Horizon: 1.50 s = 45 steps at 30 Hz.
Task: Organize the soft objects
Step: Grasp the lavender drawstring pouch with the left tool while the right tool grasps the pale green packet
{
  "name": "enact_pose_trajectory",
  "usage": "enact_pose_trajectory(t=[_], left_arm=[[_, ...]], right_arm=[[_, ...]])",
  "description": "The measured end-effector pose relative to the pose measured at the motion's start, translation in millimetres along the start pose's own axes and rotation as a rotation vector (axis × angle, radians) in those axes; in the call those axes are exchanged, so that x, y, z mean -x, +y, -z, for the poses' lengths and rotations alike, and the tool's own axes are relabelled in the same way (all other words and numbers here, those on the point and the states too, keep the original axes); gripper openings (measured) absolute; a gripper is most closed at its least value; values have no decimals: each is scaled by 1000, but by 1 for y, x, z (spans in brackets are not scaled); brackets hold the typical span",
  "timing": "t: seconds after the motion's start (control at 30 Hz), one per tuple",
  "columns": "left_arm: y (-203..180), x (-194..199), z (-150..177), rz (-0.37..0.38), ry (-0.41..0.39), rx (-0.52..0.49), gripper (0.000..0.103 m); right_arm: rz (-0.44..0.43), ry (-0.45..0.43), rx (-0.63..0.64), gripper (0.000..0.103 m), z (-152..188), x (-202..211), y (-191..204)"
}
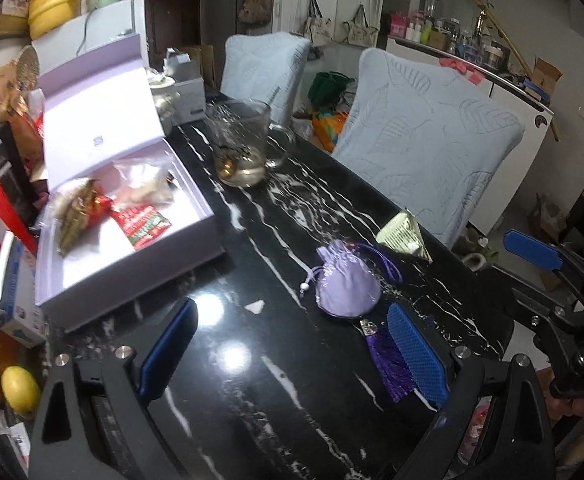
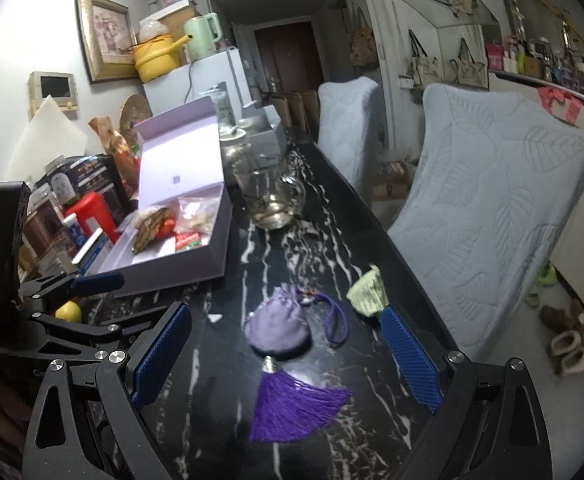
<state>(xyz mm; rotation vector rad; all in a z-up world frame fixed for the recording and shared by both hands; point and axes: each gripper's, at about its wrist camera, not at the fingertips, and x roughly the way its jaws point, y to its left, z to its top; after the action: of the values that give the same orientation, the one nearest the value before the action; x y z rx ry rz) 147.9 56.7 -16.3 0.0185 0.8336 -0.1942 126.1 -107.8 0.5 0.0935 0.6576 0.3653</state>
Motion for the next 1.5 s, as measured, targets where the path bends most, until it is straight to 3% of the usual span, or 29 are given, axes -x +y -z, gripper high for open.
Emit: enact_pose_trajectory(t=[0.73, 1.17, 1.33, 1.5], left_arm=[[-34, -95, 1, 66, 192, -8, 97], [-36, -127, -8, 82, 228, -24, 97], [-38, -131, -12, 66, 223, -44, 92], [-44, -132, -11, 43, 204, -95, 77]], right_arm=[[54, 163, -81, 96, 9, -70, -78], [39, 262, -99, 74, 2, -116, -100], [33, 280, -69, 70, -2, -128, -97], [47, 293, -34, 65, -6, -135, -92]])
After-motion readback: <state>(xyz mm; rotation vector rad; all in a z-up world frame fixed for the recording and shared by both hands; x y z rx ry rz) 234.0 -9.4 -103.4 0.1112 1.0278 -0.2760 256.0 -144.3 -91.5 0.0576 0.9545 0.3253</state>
